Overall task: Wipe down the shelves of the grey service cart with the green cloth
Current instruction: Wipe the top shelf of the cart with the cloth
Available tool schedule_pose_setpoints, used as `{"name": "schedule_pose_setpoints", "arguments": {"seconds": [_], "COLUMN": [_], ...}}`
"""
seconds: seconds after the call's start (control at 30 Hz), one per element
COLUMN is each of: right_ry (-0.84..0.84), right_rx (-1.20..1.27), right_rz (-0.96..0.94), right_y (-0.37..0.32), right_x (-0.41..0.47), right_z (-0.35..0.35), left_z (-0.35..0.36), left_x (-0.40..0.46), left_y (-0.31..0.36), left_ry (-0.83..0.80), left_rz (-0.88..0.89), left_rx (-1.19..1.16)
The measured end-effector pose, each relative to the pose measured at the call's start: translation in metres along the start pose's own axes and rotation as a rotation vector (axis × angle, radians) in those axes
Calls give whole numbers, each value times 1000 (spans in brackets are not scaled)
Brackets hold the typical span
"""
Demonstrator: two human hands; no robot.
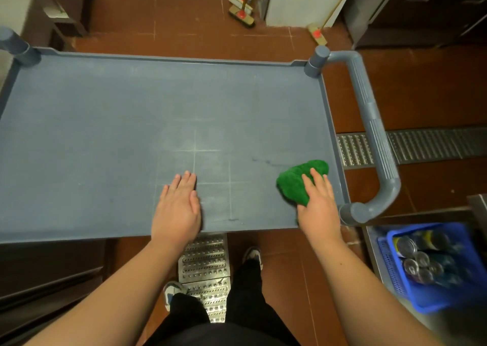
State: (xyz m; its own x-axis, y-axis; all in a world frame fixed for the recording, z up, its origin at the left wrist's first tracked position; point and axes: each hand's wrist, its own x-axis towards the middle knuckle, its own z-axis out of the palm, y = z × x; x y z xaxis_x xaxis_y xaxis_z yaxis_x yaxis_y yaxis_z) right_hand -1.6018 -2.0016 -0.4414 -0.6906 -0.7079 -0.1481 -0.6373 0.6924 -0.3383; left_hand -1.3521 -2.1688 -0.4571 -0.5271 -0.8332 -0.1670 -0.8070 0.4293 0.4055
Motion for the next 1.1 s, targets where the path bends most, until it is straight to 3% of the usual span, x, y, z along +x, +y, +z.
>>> {"name": "schedule_pose_setpoints", "arguments": {"seconds": [0.33,0.47,0.63,0.73,0.87,1.1], "right_ry": [99,-22,-115,-122,-124,-90], "right_rx": [100,128,133,149,9,45], "right_rz": [49,-77,-248,-300,-334,-270], "right_y": [-11,-68,-171,-199,-199,-157], "right_x": [-13,-33,-50,-53,-53,-47], "right_z": [9,28,78,101,111,77], "left_z": [-1,0,2,-4,-7,-5], "left_x": [-3,-5,-6,-3,-4,-4], "left_y": [-4,-6,-15,-25,-33,-31], "left_ry": [14,33,129,103,58,79], "left_rz": [15,12,-80,-100,-48,-40], "left_rx": [-17,-56,-413,-480,-361,-312]}}
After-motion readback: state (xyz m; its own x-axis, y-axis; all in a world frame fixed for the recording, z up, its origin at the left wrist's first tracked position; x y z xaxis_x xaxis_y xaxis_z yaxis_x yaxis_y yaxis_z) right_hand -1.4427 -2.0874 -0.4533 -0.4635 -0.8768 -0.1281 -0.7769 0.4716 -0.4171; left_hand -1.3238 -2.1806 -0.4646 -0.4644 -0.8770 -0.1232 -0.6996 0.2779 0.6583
